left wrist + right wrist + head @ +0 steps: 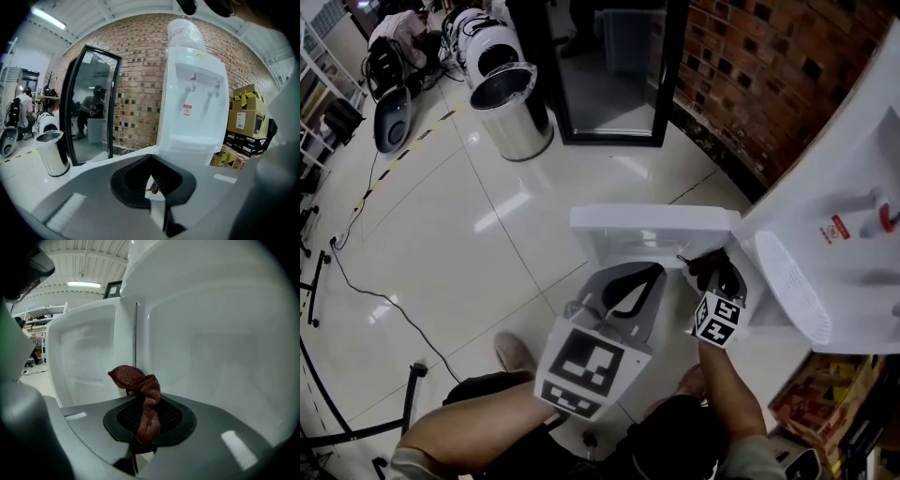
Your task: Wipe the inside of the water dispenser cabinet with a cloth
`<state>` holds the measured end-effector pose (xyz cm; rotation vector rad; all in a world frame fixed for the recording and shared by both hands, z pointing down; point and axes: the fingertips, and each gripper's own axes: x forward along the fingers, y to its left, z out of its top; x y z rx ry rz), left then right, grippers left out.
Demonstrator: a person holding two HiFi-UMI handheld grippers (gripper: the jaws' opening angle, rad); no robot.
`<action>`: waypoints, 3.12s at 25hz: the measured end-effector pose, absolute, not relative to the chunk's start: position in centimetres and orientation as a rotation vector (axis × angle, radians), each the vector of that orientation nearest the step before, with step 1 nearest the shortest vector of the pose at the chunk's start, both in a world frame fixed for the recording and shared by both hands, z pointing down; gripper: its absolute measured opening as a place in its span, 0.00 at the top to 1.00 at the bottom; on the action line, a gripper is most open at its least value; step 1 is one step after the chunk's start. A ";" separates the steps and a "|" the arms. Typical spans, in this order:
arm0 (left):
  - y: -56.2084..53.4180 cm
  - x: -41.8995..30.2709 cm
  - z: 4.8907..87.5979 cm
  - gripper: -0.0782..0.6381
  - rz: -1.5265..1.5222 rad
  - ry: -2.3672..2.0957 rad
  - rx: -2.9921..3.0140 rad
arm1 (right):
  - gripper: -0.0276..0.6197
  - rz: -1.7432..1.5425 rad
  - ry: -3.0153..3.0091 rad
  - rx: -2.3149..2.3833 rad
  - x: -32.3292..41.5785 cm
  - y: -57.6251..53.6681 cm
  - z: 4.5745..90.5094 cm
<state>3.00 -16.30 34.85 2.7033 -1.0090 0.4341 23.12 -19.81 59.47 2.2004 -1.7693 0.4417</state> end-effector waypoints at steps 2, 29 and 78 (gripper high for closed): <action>-16.6 2.9 35.1 0.89 0.443 -1.009 2.698 | 0.86 0.473 -1.749 2.180 23.1 -19.8 61.1; -19.2 3.7 33.9 0.89 0.365 -0.968 2.748 | 0.86 0.853 -1.684 2.087 23.4 -18.3 68.9; -14.1 8.2 30.0 0.89 0.240 -0.957 2.939 | 0.86 0.675 -1.637 2.773 30.9 -7.8 45.0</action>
